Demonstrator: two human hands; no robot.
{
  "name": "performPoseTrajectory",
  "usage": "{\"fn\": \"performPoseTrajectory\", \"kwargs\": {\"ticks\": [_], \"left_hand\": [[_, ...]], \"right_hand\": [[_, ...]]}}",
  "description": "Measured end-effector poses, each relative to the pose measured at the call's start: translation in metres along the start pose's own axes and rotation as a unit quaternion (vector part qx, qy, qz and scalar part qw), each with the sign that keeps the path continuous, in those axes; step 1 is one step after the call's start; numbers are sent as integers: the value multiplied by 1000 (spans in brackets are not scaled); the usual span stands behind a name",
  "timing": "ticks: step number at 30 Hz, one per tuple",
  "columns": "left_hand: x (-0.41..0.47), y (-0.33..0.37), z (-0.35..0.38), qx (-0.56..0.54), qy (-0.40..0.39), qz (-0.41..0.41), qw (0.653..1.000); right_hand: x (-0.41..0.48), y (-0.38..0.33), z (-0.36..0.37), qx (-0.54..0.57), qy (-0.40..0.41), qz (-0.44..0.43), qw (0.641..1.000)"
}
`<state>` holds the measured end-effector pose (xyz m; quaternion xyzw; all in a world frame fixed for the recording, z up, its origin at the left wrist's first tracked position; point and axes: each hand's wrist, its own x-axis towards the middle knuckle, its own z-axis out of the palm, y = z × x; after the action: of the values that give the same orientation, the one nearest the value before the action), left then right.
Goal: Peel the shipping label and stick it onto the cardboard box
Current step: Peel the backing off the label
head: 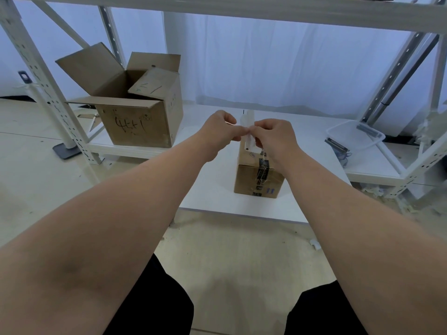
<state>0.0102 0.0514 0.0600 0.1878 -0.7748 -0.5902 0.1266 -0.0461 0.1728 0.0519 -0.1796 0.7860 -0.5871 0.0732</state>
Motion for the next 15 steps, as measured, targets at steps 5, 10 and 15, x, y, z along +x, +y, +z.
{"fn": "performPoseTrajectory", "kwargs": {"ticks": [5,10,15], "left_hand": [[-2,1,0,-5,5,4,1000],[0,2,1,6,17,9,1000],[0,1,0,1,23,16,1000]], "right_hand": [[0,0,1,-5,-2,0,1000],[2,2,0,5,1,1,1000],[4,3,1,5,3,2,1000]]}}
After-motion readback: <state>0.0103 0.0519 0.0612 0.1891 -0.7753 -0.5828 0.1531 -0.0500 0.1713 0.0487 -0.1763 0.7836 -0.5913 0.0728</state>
